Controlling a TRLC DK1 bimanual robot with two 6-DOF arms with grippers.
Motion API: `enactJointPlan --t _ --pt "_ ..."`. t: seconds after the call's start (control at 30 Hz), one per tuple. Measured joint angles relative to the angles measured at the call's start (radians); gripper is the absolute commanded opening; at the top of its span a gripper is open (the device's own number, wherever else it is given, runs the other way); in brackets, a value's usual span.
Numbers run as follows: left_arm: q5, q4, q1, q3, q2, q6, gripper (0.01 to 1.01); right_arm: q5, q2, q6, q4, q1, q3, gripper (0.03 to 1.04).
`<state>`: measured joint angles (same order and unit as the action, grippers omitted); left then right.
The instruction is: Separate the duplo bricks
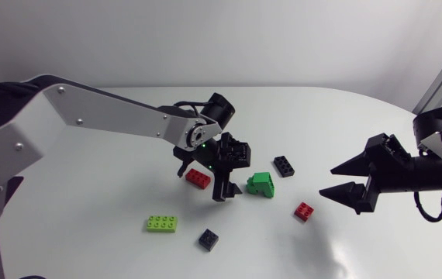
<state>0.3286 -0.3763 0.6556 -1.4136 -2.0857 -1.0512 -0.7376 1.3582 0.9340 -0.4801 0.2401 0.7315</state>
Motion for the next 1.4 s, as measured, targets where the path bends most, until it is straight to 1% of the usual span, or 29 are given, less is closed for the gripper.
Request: enactJointPlan --t 0.1,0.3,0.63,0.73,0.83,0.93,1.03,1.13,1.2,1.27,1.4 --pt "0.009 -0.035 0.000 -0.034 -0.012 -0.004 0.910 0.000 0.014 0.002 0.000 0.002 0.000 1.01" --pt "0.010 -0.103 0.006 -0.148 -0.070 -0.011 0.910 0.000 0.027 0.002 0.000 0.006 0.007 1.01" --pt "0.017 -0.144 0.040 -0.201 -0.087 -0.011 0.910 -0.004 0.043 0.002 0.000 0.017 0.015 1.01" --pt "0.018 -0.156 0.047 -0.213 -0.089 -0.011 0.867 -0.004 0.049 0.003 0.000 0.021 0.021 1.01" --pt "0.021 -0.163 0.053 -0.231 -0.097 -0.011 0.866 -0.004 0.051 0.004 0.000 0.023 0.024 1.01" --pt "0.024 -0.169 0.059 -0.243 -0.111 -0.010 0.802 -0.005 0.054 0.010 0.000 0.031 0.024 1.01" --pt "0.025 -0.181 0.065 -0.251 -0.127 -0.010 0.675 -0.005 0.056 0.022 0.000 0.043 0.024 1.01" --pt "0.028 -0.195 0.070 -0.259 -0.140 -0.010 0.528 -0.007 0.060 0.029 0.000 0.052 0.024 1.01" --pt "0.028 -0.200 0.071 -0.267 -0.147 -0.010 0.384 -0.008 0.060 0.032 0.000 0.056 0.024 1.01" --pt "0.028 -0.201 0.071 -0.277 -0.150 -0.010 0.289 -0.012 0.060 0.034 0.000 0.061 0.024 1.01" --pt "0.032 -0.203 0.071 -0.288 -0.149 -0.005 0.284 -0.015 0.060 0.042 0.000 0.061 0.024 1.01"
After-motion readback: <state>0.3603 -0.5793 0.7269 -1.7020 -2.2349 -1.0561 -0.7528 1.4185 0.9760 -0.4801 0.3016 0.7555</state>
